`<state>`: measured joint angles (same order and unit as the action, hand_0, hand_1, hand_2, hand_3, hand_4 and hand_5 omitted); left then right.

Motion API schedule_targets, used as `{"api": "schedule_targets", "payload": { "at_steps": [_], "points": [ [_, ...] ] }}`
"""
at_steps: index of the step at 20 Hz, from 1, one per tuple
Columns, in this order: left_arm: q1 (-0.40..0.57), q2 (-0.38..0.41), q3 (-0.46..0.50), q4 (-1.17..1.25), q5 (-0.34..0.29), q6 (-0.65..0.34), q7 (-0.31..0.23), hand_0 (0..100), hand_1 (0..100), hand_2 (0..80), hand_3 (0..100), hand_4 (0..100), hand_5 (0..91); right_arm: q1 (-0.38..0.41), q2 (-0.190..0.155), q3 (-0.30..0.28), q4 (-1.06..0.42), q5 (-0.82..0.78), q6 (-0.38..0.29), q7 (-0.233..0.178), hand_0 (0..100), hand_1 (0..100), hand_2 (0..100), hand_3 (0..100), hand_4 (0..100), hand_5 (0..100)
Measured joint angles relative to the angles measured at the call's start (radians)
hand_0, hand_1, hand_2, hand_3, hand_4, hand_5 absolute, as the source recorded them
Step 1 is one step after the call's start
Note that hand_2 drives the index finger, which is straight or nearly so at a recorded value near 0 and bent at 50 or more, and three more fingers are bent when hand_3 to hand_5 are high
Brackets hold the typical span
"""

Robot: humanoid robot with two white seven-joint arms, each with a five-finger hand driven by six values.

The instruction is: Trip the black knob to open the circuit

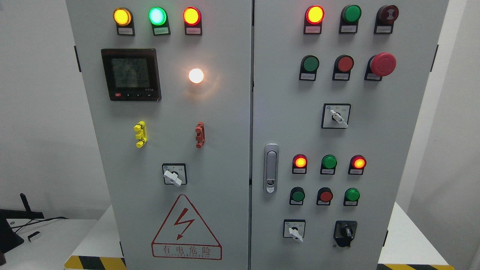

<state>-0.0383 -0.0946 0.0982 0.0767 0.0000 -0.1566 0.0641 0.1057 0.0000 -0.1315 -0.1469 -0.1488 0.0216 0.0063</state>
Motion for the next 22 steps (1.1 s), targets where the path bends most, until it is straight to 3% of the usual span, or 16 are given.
{"api": "schedule_targets", "payload": {
  "at_steps": [11, 19, 22],
  "points": [
    [0.000, 0.000, 0.000, 0.000, 0.000, 0.000, 0.000, 12, 39, 0.0, 0, 0, 0.0, 0.005, 0.000, 0.005, -0.017, 0.000, 0.002, 0.002, 40, 13, 0, 0, 0, 1],
    [0.000, 0.000, 0.000, 0.000, 0.000, 0.000, 0.000, 12, 39, 0.0, 0, 0, 0.0, 0.139, 0.000, 0.027, -0.189, 0.000, 0.009, -0.006, 40, 12, 0, 0, 2, 2],
    [0.000, 0.000, 0.000, 0.000, 0.000, 0.000, 0.000, 12, 39, 0.0, 0, 0, 0.0, 0.207, 0.001, 0.039, -0.292, 0.000, -0.013, -0.010, 41, 10, 0, 0, 8, 6]
  ]
}}
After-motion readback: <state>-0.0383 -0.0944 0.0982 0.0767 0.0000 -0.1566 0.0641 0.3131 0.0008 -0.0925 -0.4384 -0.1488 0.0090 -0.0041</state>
